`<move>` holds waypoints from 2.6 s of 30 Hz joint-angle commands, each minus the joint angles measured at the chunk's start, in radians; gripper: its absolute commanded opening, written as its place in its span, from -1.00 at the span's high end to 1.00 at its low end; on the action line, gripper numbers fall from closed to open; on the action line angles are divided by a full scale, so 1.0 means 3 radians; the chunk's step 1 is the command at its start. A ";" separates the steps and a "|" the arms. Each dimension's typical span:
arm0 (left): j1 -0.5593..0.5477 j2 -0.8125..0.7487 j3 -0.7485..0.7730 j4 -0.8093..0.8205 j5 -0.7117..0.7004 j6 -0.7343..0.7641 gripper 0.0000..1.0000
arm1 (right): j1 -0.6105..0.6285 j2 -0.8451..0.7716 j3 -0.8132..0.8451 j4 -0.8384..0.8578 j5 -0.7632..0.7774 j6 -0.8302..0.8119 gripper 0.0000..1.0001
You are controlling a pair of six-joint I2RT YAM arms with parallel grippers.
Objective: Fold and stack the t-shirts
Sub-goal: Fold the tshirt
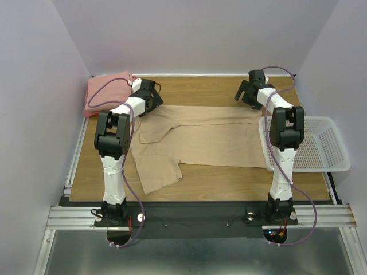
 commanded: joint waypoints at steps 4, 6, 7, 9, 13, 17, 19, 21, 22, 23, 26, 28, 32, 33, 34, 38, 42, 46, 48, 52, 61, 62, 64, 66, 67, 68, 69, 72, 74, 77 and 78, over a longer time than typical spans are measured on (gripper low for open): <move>0.0022 0.0348 0.0571 -0.0380 -0.0055 0.0304 -0.96 | -0.0058 0.0201 0.0277 -0.0004 0.0071 -0.0113 -1.00; 0.0022 0.0364 0.0603 -0.0421 -0.0045 0.0330 -0.96 | -0.0058 0.0201 0.0308 0.0001 0.0030 -0.0159 -1.00; 0.0017 0.0354 0.0598 -0.0421 -0.0040 0.0335 -0.96 | -0.0058 0.0196 0.0318 -0.0004 0.0019 -0.0174 -1.00; 0.0012 0.0252 0.0567 -0.0421 -0.0024 0.0371 -0.96 | -0.0058 0.0135 0.0339 -0.0004 -0.0037 -0.0240 -1.00; -0.0136 -0.0090 0.0435 -0.0421 -0.0141 0.0473 -0.96 | -0.0058 -0.0111 0.0308 -0.0004 -0.0175 -0.0338 -1.00; -0.0335 -0.0718 0.0292 -0.0503 -0.0351 0.0468 -0.96 | 0.0074 -0.0632 -0.0034 0.0001 -0.0227 -0.0394 -1.00; -0.0417 -0.1091 0.0139 -0.0559 -0.0433 0.0433 -0.96 | 0.0186 -0.0968 -0.0228 0.0001 -0.0099 -0.0481 -1.00; -0.0519 -0.1368 -0.0015 -0.0605 -0.0520 0.0325 -0.96 | 0.0345 -0.1229 -0.0412 0.0001 0.0034 -0.0471 -1.00; -0.0560 -0.1501 -0.0198 -0.0666 -0.0561 0.0284 -0.96 | 0.0401 -0.1464 -0.0590 0.0001 0.0085 -0.0445 -1.00; -0.0601 -0.1776 -0.0306 -0.0702 -0.0602 0.0238 -0.96 | 0.0513 -0.1608 -0.0718 0.0001 0.0192 -0.0384 -1.00; -0.0739 -0.2355 -0.0847 -0.0825 -0.0643 -0.0037 -0.96 | 0.0789 -0.2062 -0.1225 0.0012 0.0326 -0.0236 -1.00; -0.0852 -0.2641 -0.1379 -0.0871 -0.0602 -0.0319 -0.96 | 0.0953 -0.2278 -0.1521 0.0012 0.0418 -0.0124 -1.00; -0.1026 -0.3336 -0.2203 -0.1085 -0.0510 -0.0794 -0.97 | 0.1276 -0.2662 -0.2155 0.0057 0.0459 0.0148 -1.00; -0.1046 -0.3414 -0.2336 -0.1147 -0.0474 -0.0866 -0.97 | 0.1342 -0.2728 -0.2374 0.0068 0.0464 0.0234 -1.00; -0.1087 -0.3536 -0.2575 -0.1309 -0.0398 -0.1008 -0.97 | 0.1358 -0.2835 -0.2473 0.0078 0.0459 0.0286 -1.00; -0.1149 -0.3823 -0.3011 -0.1694 -0.0219 -0.1316 -0.96 | 0.1368 -0.3071 -0.2933 0.0099 0.0561 0.0495 -1.00; -0.1281 -0.4161 -0.3277 -0.1633 0.0200 -0.1449 -0.97 | 0.1373 -0.3271 -0.3199 0.0109 0.0653 0.0654 -1.00; -0.1287 -0.4172 -0.3375 -0.1582 0.0339 -0.1495 -0.97 | 0.1368 -0.3399 -0.3286 0.0114 0.0730 0.0690 -1.00; -0.1287 -0.3978 -0.3411 -0.1536 0.0374 -0.1536 -0.97 | 0.1368 -0.3480 -0.3312 0.0114 0.0730 0.0721 -1.00; -0.1333 -0.3681 -0.3329 -0.1597 0.0319 -0.1638 -0.97 | 0.1368 -0.3583 -0.3373 0.0114 0.0750 0.0716 -1.00; -0.1553 -0.3415 -0.3288 -0.1628 0.0237 -0.1864 -0.80 | 0.1363 -0.3604 -0.3389 0.0114 0.0812 0.0695 -1.00; -0.1563 -0.3349 -0.3263 -0.1633 0.0227 -0.1853 -0.79 | 0.1363 -0.3609 -0.3394 0.0109 0.0847 0.0680 -1.00; -0.1619 -0.3307 -0.3258 -0.1628 0.0181 -0.1874 -0.78 | 0.1368 -0.3639 -0.3414 0.0109 0.0985 0.0670 -1.00; -0.1645 -0.3256 -0.3252 -0.1613 0.0155 -0.1869 -0.73 | 0.1358 -0.3700 -0.3419 0.0109 0.1021 0.0659 -1.00; -0.1645 -0.3236 -0.3257 -0.1598 0.0165 -0.1838 -0.64 | 0.1358 -0.3711 -0.3419 0.0109 0.1037 0.0649 -1.00; -0.1645 -0.3210 -0.3273 -0.1582 0.0190 -0.1818 -0.64 | 0.1363 -0.3721 -0.3414 0.0109 0.1042 0.0654 -1.00; -0.1645 -0.3165 -0.3283 -0.1542 0.0201 -0.1807 -0.58 | 0.1358 -0.3721 -0.3414 0.0109 0.1042 0.0649 -1.00; -0.1645 -0.3093 -0.3319 -0.1485 0.0282 -0.1761 -0.26 | 0.1358 -0.3675 -0.3435 0.0109 0.1042 0.0664 -1.00; -0.1650 -0.3077 -0.3314 -0.1480 0.0298 -0.1741 0.12 | 0.1358 -0.3650 -0.3445 0.0109 0.1017 0.0690 -1.00; -0.1645 -0.3108 -0.3324 -0.1475 0.0303 -0.1746 0.94 | 0.1358 -0.3619 -0.3476 0.0104 0.0991 0.0741 -1.00; -0.1650 -0.3118 -0.3329 -0.1480 0.0303 -0.1751 1.00 | 0.1358 -0.3614 -0.3486 0.0104 0.0960 0.0792 -1.00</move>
